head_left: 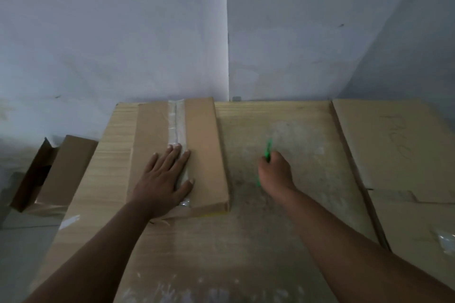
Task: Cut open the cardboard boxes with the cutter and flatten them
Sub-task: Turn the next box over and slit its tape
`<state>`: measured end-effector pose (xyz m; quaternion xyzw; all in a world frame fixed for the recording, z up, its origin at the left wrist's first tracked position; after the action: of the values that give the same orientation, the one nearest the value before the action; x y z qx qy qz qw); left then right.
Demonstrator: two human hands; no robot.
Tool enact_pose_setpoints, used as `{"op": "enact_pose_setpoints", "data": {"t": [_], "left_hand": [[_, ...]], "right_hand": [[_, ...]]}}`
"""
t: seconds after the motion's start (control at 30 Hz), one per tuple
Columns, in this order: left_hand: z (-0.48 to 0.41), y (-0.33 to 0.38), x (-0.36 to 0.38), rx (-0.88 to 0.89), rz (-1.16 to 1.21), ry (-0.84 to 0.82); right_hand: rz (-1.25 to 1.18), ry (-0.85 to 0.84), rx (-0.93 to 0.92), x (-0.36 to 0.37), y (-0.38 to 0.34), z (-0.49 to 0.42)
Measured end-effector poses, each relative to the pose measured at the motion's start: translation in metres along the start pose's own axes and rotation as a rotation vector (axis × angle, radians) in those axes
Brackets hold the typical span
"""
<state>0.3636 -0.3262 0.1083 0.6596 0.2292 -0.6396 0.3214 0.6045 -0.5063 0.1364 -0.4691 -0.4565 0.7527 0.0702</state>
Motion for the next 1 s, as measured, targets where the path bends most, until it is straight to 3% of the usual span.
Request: {"op": "enact_pose_setpoints", "data": {"t": [0.23,0.33,0.5,0.63,0.87,1.0], "left_hand": [[0.005,0.001,-0.003,-0.051,0.120,-0.005],[0.004,-0.002,-0.005,-0.081,0.205,-0.009],[-0.018,-0.026,-0.005,0.104,0.058,-0.021],[-0.082,-0.050,-0.016,0.090,0.042,-0.090],[-0.193,-0.067,-0.028,0.019,0.201,-0.030],[-0.206,-0.072,-0.033,-0.118,0.434,-0.019]], "right_hand": [[-0.034,-0.090,-0.161,0.077,-0.121,-0.017],[0.071,-0.080,-0.189,0.098,-0.132,-0.021],[0.356,0.063,-0.319,0.113,-0.127,-0.018],[0.530,0.112,-0.441,0.128,-0.130,-0.012],[0.589,0.127,-0.336,0.132,-0.134,-0.017],[0.390,0.028,-0.250,0.132,-0.159,-0.040]]}}
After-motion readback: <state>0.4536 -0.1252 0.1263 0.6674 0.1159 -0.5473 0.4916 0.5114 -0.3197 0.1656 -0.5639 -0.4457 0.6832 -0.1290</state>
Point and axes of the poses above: each hand's wrist, its own z-axis away from the middle knuckle, its own x-axis out of the palm, y = z × x, the point moved 1 cm from there along -z, towards the middle knuckle, and after that the axes turned 14 degrees about -x, right-handed, at the moved point
